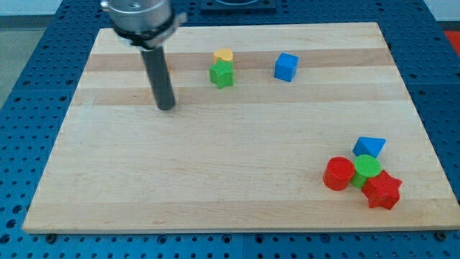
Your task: Move the yellow hexagon below the center of the board
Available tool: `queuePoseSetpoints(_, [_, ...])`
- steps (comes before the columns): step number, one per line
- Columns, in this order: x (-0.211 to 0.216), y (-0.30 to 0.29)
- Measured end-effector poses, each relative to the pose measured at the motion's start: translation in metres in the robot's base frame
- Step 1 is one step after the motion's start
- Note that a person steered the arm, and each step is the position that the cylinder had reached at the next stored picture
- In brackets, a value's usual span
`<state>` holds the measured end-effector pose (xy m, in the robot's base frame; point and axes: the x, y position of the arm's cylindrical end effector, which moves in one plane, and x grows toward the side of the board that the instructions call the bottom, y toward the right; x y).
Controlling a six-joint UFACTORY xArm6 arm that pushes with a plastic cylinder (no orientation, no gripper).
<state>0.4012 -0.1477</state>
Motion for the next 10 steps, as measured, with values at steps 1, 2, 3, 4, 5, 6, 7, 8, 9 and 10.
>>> queuePoseSetpoints(1, [-0.022,-0.047])
queuePoseSetpoints(2, [-0.058,-0.076])
queuePoseSetpoints(3, [-0.096,-0.081])
queuePoseSetpoints(4, [-0.11,-0.068])
queuePoseSetpoints(5, [-0.112,-0.044])
queuePoseSetpoints(6, [-0.112,-0.017])
queuePoseSetpoints(7, [-0.11,0.005])
queuePoseSetpoints(8, [-0.09,0.011])
queuePoseSetpoints(9, [-0.065,0.012])
queuePoseSetpoints(10, [-0.043,0.027])
